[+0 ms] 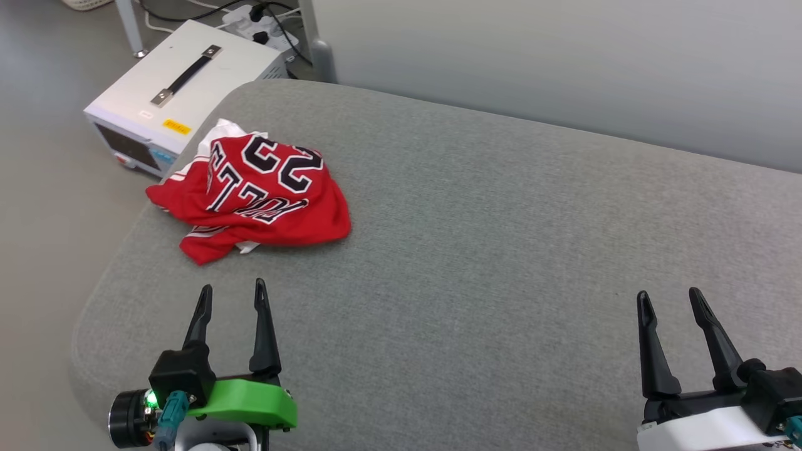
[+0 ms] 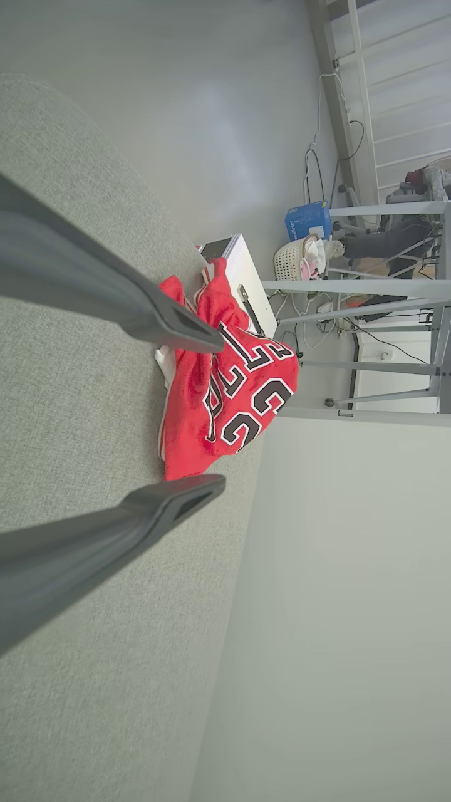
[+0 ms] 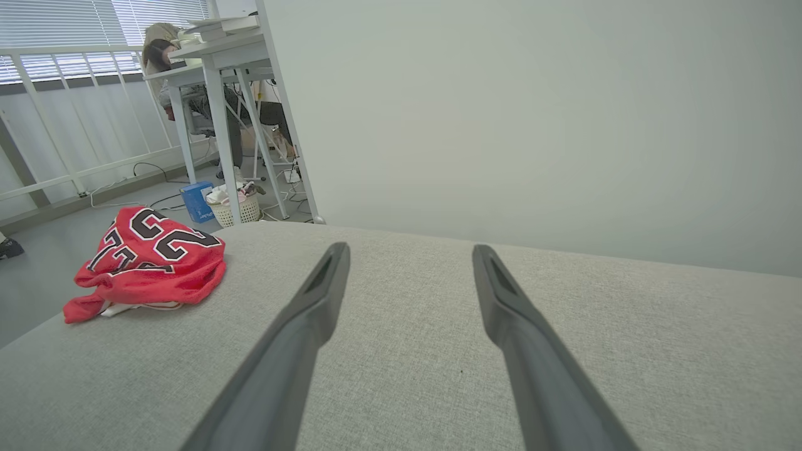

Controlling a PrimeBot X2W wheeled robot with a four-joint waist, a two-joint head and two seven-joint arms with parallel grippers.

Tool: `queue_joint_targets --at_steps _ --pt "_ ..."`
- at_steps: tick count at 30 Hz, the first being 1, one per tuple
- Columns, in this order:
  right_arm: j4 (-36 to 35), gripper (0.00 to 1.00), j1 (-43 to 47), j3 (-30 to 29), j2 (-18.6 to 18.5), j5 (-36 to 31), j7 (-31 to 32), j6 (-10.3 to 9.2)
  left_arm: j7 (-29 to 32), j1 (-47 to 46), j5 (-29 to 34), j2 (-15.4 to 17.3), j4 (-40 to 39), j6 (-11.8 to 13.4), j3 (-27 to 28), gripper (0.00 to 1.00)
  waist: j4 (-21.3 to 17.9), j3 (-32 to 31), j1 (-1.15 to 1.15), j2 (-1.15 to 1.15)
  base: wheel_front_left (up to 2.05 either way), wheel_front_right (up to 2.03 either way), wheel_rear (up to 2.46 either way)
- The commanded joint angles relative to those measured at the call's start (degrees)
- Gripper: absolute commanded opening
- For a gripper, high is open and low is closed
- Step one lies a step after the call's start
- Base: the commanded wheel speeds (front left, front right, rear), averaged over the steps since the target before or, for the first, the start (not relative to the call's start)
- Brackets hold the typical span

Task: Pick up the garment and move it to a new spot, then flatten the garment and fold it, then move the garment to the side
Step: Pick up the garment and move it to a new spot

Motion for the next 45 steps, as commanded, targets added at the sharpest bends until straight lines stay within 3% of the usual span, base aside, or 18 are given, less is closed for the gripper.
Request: queue_joint_targets --at_steps 1,12,22,28,33,37,45 --pt "-0.3 1.0 -1.1 0.2 -0.1 -0.4 -0.3 -0.04 -0.3 -1.0 -0.5 -0.2 0.1 0.2 0.3 1.0 4.6 1.1 0.0 0.0 0.0 0.0 0.0" --pt "-0.3 1.0 -1.5 1.0 -0.1 -1.2 -0.3 -0.04 -0.3 -0.7 -2.2 -0.2 0.6 0.6 1.2 1.0 10.9 1.6 0.0 0.0 0.0 0.0 0.0" --pt "-0.2 1.0 -1.6 1.8 -0.1 -1.3 -0.3 -0.04 -0.3 -0.5 -2.7 -0.2 1.2 0.2 1.9 1.0 11.2 1.8 0.0 0.0 0.0 0.0 0.0" --pt "-0.8 1.0 -2.5 1.8 -0.1 -2.9 -0.3 -0.04 -0.3 -7.2 -2.4 0.2 1.6 -6.2 4.9 1.0 9.8 4.3 0.0 0.0 0.0 0.0 0.0" --pt "-1.3 1.0 -4.5 1.9 -0.1 -4.8 -0.3 -0.04 -0.3 -18.1 -3.2 4.3 4.7 -10.5 8.3 1.0 7.6 7.8 0.0 0.0 0.0 0.0 0.0" --pt "-1.6 1.0 -6.3 2.6 -0.5 -5.7 -0.3 -0.04 -0.3 -28.1 -5.6 10.9 9.9 -11.5 7.9 1.0 5.1 10.8 0.0 0.0 0.0 0.0 0.0" --pt "-2.7 1.0 -8.7 2.7 -1.4 -6.0 -0.3 -0.04 2.1 -41.4 -16.8 25.0 17.2 -11.6 -5.2 1.0 1.3 15.4 0.0 0.0 0.0 0.0 0.0"
